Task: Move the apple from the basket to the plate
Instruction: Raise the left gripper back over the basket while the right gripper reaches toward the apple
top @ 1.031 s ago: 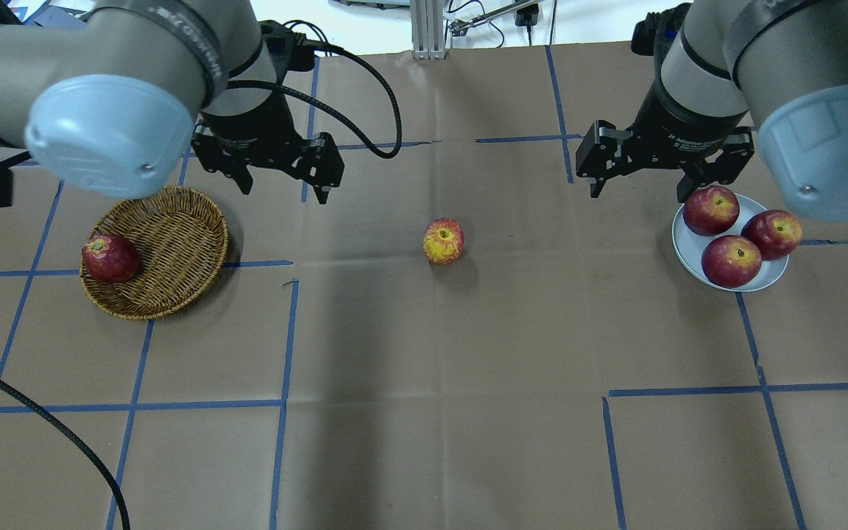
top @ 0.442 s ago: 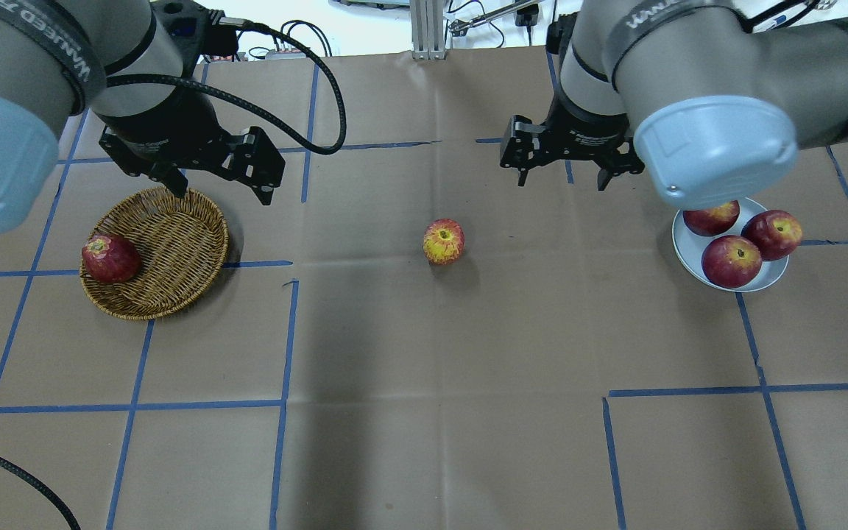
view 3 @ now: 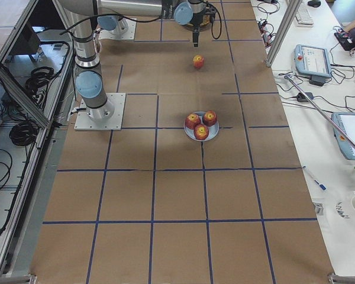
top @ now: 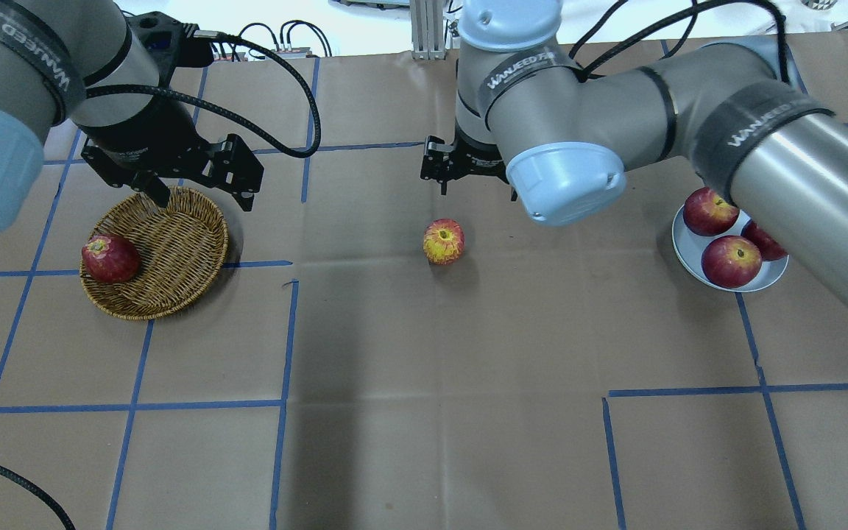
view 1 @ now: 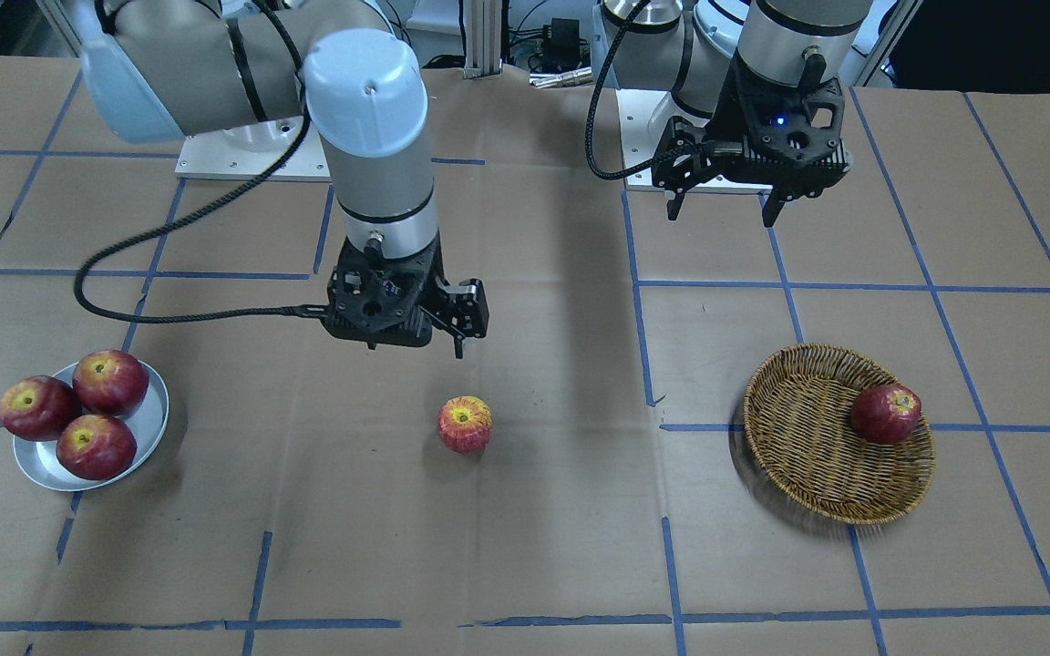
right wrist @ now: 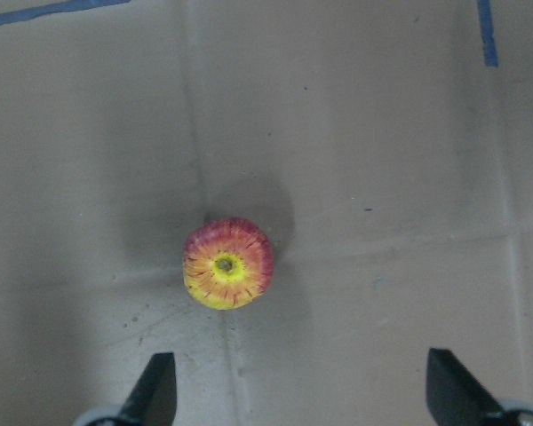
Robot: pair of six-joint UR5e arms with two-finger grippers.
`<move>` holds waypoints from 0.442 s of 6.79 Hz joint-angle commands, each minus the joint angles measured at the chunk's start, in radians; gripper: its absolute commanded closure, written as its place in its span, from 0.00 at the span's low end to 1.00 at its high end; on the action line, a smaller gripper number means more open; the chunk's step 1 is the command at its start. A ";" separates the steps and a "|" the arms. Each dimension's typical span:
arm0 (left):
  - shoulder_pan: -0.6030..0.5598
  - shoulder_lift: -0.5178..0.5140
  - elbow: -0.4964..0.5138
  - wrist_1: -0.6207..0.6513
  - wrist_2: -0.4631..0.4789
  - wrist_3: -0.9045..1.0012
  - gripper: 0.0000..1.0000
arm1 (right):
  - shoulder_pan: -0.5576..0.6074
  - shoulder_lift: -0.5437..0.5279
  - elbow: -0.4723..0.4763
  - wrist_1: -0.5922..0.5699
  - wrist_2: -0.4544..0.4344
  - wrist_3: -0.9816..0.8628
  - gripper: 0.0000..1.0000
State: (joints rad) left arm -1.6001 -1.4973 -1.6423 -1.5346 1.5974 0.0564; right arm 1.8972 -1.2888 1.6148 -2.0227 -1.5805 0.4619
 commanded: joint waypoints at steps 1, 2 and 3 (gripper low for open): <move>-0.001 0.003 -0.004 0.002 0.004 -0.001 0.01 | 0.046 0.115 0.005 -0.127 -0.009 0.034 0.00; -0.003 0.005 -0.005 0.002 0.006 -0.001 0.01 | 0.054 0.152 0.008 -0.161 -0.007 0.034 0.00; -0.003 0.005 -0.005 0.002 0.004 -0.001 0.01 | 0.054 0.189 0.025 -0.186 -0.006 0.026 0.00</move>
State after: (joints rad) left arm -1.6022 -1.4935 -1.6470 -1.5325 1.6018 0.0553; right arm 1.9466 -1.1456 1.6259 -2.1725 -1.5871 0.4923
